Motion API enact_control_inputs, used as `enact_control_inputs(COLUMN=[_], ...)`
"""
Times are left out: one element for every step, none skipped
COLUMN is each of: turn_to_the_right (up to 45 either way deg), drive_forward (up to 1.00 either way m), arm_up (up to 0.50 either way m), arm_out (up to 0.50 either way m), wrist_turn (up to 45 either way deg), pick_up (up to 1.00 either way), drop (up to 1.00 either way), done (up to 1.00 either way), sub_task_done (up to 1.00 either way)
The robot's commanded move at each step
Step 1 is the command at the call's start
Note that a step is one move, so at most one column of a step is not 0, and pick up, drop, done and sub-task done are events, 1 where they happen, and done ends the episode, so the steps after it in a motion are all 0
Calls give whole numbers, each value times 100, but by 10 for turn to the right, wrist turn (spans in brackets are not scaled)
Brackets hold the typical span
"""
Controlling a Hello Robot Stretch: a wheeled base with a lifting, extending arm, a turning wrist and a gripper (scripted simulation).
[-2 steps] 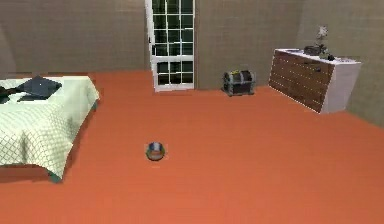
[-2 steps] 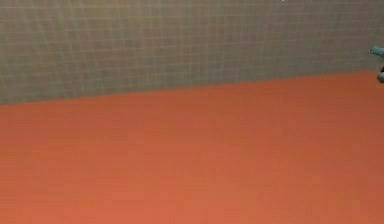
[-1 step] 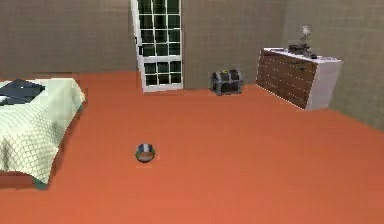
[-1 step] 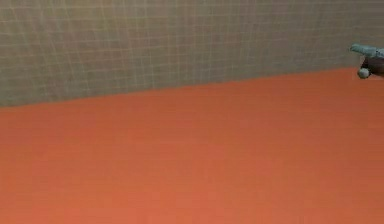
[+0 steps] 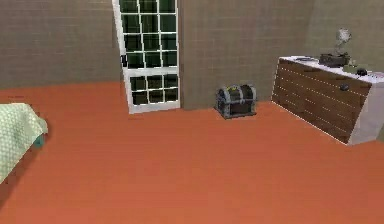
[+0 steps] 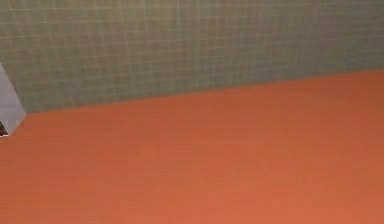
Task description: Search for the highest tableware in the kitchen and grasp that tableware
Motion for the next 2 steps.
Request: enact_control_inputs(turn_to_the_right=[0, -300], drive_forward=[75, 0], arm_up=[0, 0], arm_out=[0, 0], wrist_turn=[0, 0], pick_up=[0, 0], drop=[0, 0], done=[0, 0], sub_task_done=[0, 0])
